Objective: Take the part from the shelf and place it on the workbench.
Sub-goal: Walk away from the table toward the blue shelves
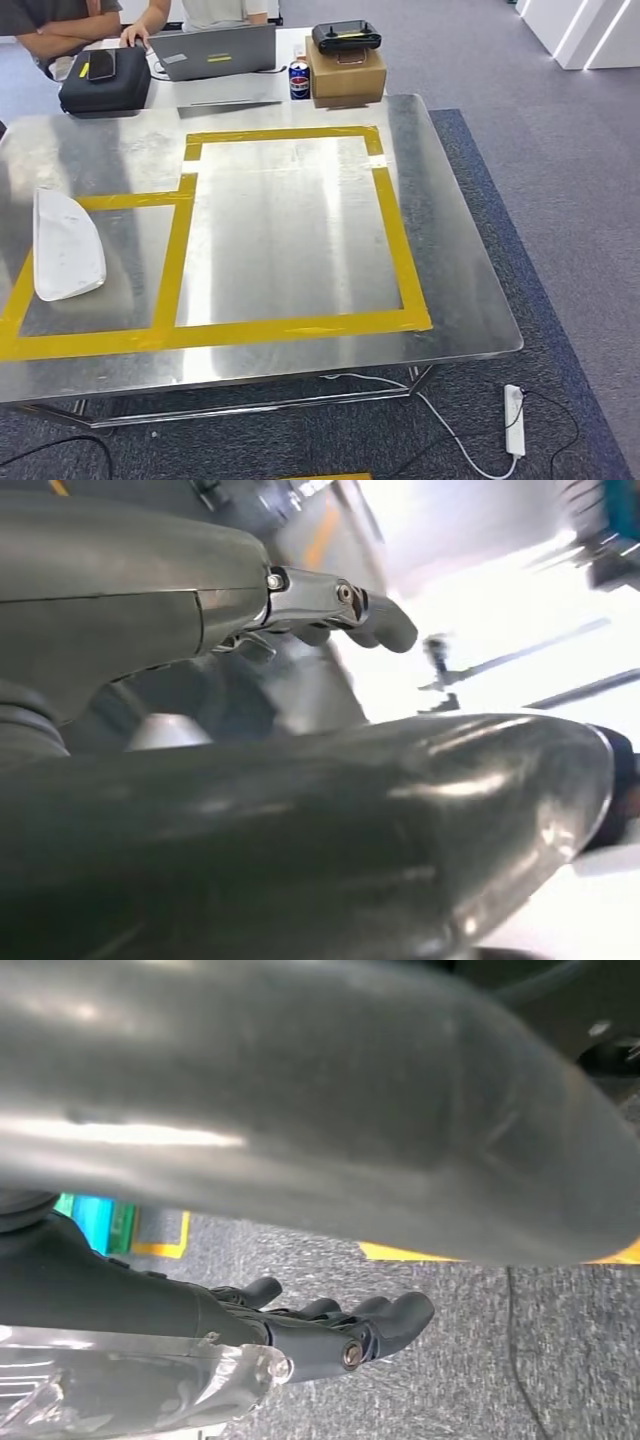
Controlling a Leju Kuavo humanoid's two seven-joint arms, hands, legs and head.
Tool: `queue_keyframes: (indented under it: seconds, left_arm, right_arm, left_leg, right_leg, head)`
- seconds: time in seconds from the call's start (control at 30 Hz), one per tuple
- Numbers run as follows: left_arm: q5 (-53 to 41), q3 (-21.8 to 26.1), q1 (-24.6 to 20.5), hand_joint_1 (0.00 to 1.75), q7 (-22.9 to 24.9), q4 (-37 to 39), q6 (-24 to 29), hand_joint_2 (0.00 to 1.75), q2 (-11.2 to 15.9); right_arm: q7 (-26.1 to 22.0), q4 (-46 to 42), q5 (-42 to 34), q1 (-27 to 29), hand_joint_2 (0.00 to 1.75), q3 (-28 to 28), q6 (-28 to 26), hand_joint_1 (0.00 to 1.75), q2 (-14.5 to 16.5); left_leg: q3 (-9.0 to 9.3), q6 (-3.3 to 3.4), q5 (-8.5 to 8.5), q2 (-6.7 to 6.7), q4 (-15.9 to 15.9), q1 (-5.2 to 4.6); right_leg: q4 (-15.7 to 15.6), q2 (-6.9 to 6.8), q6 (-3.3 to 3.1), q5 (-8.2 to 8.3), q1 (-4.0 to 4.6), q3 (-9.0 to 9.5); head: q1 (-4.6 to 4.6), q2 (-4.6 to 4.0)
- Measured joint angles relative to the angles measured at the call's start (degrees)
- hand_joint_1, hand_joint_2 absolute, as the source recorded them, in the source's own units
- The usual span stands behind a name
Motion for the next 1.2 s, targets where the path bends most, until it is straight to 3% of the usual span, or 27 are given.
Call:
queue_keyframes:
  seconds: [0.03,0.07,0.1,0.2,0.27,0.33,0.37,0.43,0.5,0.53,0.57,0.6,0.67,0.73,0.77,0.83,0.87,0.9,1.0,1.03,1.07,1.1,1.13,1.2]
  left_arm:
    - [-2.1,0.4,-0.1,0.00,-0.3,4.7,1.6,0.00,-0.2]
    - [-2.6,1.1,-0.4,0.00,-0.7,9.7,2.8,0.00,-0.5]
    - [-2.1,2.2,-0.6,0.00,-0.8,14.9,3.7,0.00,-0.7]
    - [-2.3,4.4,-0.9,0.00,0.1,28.3,7.4,0.00,-1.3]
    - [-3.5,4.5,-0.9,0.00,0.5,34.2,8.6,0.00,-1.3]
    - [-3.7,4.6,-1.0,0.00,0.7,38.5,8.8,0.00,-1.2]
    - [-3.7,4.7,-1.0,0.00,0.9,40.3,8.8,0.00,-1.1]
    - [-3.9,4.9,-1.0,0.00,1.3,43.0,8.8,0.00,-0.8]
    - [-5.7,4.8,-1.2,0.00,3.5,45.2,9.1,0.00,-0.5]
    - [-8.3,4.5,-1.3,0.00,5.8,46.3,9.2,0.00,-0.3]
    - [-12.3,3.7,-1.2,0.00,8.3,47.6,9.1,0.00,-0.1]
    - [-17.7,2.3,-1.0,0.00,10.4,48.8,8.4,0.00,0.1]
    - [-29.3,-2.7,-0.6,0.00,11.7,50.8,5.9,0.00,0.7]
    - [-36.6,-8.4,-0.7,0.00,11.4,52.5,4.4,0.00,1.0]
    - [-38.6,-10.7,-0.9,0.00,11.9,53.2,4.2,0.00,1.1]
    - [-42.8,-14.3,-1.0,0.00,16.5,54.7,2.8,0.00,1.3]
    - [-46.6,-16.6,-1.0,0.00,21.1,55.4,0.3,0.00,1.6]
    - [-51.0,-19.5,-1.0,0.00,26.5,56.0,-3.4,0.00,1.9]
    - [-61.2,-29.5,-0.5,0.00,38.7,57.3,-12.6,0.00,2.7]
    - [-62.5,-31.9,-0.3,0.00,40.2,57.7,-13.6,0.00,2.6]
    - [-63.5,-33.9,-0.2,0.00,41.1,58.0,-14.3,0.00,2.4]
    - [-64.5,-35.9,-0.3,0.00,41.6,58.3,-15.0,0.00,2.0]
    - [-65.6,-37.6,-0.3,0.00,42.0,58.5,-15.6,0.00,1.7]
    - [-67.8,-40.9,-0.3,0.00,42.6,58.9,-16.4,0.00,0.9]
  right_arm:
    - [-0.1,0.0,0.0,0.0,0.00,-0.3,-0.3,0.00,0.1]
    - [-0.2,0.0,0.0,0.0,0.00,-0.5,-0.6,0.00,0.1]
    - [-0.2,0.0,0.2,0.0,0.00,-0.6,-1.0,0.00,0.2]
    - [-0.2,0.0,0.6,-0.1,0.00,-0.7,-1.8,0.00,0.7]
    - [-0.2,0.0,0.6,-0.4,0.00,-0.8,-2.0,0.00,1.1]
    - [-0.2,0.0,0.6,-0.6,0.00,-0.9,-2.0,0.00,1.3]
    - [-0.2,0.0,0.6,-0.6,0.00,-0.9,-2.0,0.00,1.4]
    - [-0.2,0.0,0.7,-0.6,0.00,-1.0,-2.0,0.00,1.4]
    - [-0.3,0.0,0.7,-0.6,0.00,-1.0,-2.1,0.00,1.4]
    - [-0.5,0.0,0.8,-0.6,0.00,-1.1,-2.2,0.00,1.4]
    - [-0.6,0.0,0.9,-0.5,0.00,-1.1,-2.3,0.00,1.4]
    - [-0.8,0.0,0.8,-0.5,0.00,-1.1,-2.3,0.00,1.5]
    - [-1.1,0.0,0.5,-0.6,0.00,-1.2,-2.4,0.00,1.5]
    - [-1.5,0.0,-0.2,-0.8,0.00,-1.6,-2.1,0.00,1.6]
    - [-1.8,0.0,-0.7,-0.8,0.00,-1.9,-1.8,0.00,1.7]
    - [-2.6,0.0,-1.0,-0.8,0.00,-2.3,-0.9,0.00,1.7]
    - [-2.8,0.0,-0.7,-0.7,0.00,-2.4,-0.6,0.00,1.7]
    - [-2.6,0.0,-0.1,-0.5,0.00,-2.5,-0.5,0.00,1.7]
    - [-1.9,0.0,2.5,-0.6,0.00,-2.4,-2.4,0.00,1.7]
    - [-1.8,0.0,3.1,-0.6,0.44,-2.3,-3.2,0.00,1.7]
    - [-1.6,0.0,3.6,-0.7,0.87,-2.1,-4.0,0.00,1.7]
    - [-1.6,0.0,4.1,-0.7,1.31,-2.0,-4.6,0.00,1.7]
    - [-1.9,0.0,4.6,-0.7,1.31,-1.9,-5.3,0.00,1.7]
    - [-3.3,0.0,5.9,-0.9,0.44,-1.5,-7.6,0.00,1.7]
  left_leg:
    - [-0.13,-0.04,0.06,0.04,0.0,0.03]
    - [-0.28,-0.15,0.16,0.07,0.1,0.11]
    - [-0.46,-0.33,0.30,0.09,0.1,0.24]
    - [-0.92,-1.30,1.01,0.04,0.4,0.56]
    - [-1.00,-2.11,1.69,-0.10,0.5,0.67]
    - [-1.09,-2.95,2.33,-0.19,0.2,0.84]
    - [-1.37,-3.24,1.57,-0.17,0.5,0.90]
    - [-2.90,-3.55,-3.12,-0.12,4.6,0.93]
    - [-4.96,-3.70,-9.07,-0.10,12.4,0.86]
    - [-5.35,-3.72,-10.54,-0.10,15.5,0.83]
    - [-4.84,-3.68,-10.76,-0.10,17.0,0.82]
    - [-3.27,-3.59,-9.98,-0.10,16.3,0.82]
    - [2.70,-3.36,-8.04,-0.10,9.6,0.83]
    - [8.00,-2.87,-8.03,-0.20,2.3,0.67]
    - [9.14,-2.54,-8.36,-0.24,0.6,0.52]
    - [8.79,-1.58,-8.06,-0.14,0.1,0.26]
    - [8.41,-1.02,-7.66,-0.02,0.1,0.20]
    - [7.91,-0.44,-7.14,0.08,0.1,0.19]
    - [5.66,0.51,-5.25,0.23,0.1,-0.05]
    - [4.79,0.58,-4.60,0.25,0.1,-0.19]
    - [3.91,0.62,-3.94,0.26,0.2,-0.30]
    - [3.09,0.61,-3.31,0.25,0.2,-0.39]
    - [2.37,0.54,-2.71,0.22,0.2,-0.46]
    - [1.32,0.22,-1.60,0.15,0.3,-0.61]
  right_leg:
    - [2.2,0.00,0.12,-0.70,0.00,-0.74]
    - [2.3,0.00,0.24,-0.27,0.00,-0.51]
    - [0.0,-0.01,0.37,1.22,-0.03,0.92]
    - [-11.3,0.05,0.60,6.05,-0.02,7.19]
    - [-13.0,0.23,-0.06,6.97,0.31,7.65]
    - [-12.9,0.29,-1.30,7.65,0.39,6.72]
    - [-12.9,0.25,-1.99,8.15,0.36,6.24]
    - [-13.0,0.11,-3.03,9.43,0.27,5.13]
    - [-12.9,0.02,-3.36,10.68,0.44,3.75]
    - [-12.9,-0.03,-3.37,11.29,0.52,2.94]
    - [-12.8,-0.05,-3.32,11.88,0.59,2.15]
    - [-12.8,-0.05,-3.17,12.41,0.61,1.41]
    - [-12.7,-0.06,-2.65,13.32,0.63,0.21]
    - [-12.4,-0.14,-1.97,14.12,0.77,-0.57]
    - [-12.3,-0.15,-1.61,14.57,0.79,-0.78]
    - [-12.4,-0.05,-0.86,15.40,0.59,-0.97]
    - [-12.1,-0.04,-0.54,14.99,0.43,-1.27]
    - [-11.0,-0.06,-0.26,13.52,0.33,-1.85]
    - [-1.0,-0.13,0.20,5.20,0.27,-5.04]
    - [2.5,-0.13,0.22,3.55,0.29,-5.68]
    - [4.4,-0.13,0.18,3.25,0.33,-5.50]
    - [4.2,-0.13,0.06,4.24,0.39,-4.22]
    - [2.1,-0.13,-0.14,5.83,0.47,-1.93]
    - [-6.5,-0.13,-0.69,7.68,0.72,4.98]
  head:
    - [0.01,0.00]
    - [0.02,0.00]
    - [0.02,0.00]
    - [0.01,0.01]
    - [-0.09,0.01]
    - [-0.18,0.00]
    - [-0.25,0.00]
    - [-0.41,0.00]
    - [-0.53,0.00]
    - [-0.53,0.00]
    - [-0.54,0.00]
    - [-0.54,0.00]
    - [-0.55,0.00]
    - [-0.49,0.00]
    - [-0.49,0.01]
    - [-0.49,0.02]
    - [-0.45,0.02]
    - [-0.33,0.02]
    - [-0.06,0.02]
    - [-0.06,0.02]
    - [-0.07,0.01]
    - [-0.06,0.01]
    - [-0.06,0.00]
    - [-0.04,0.00]
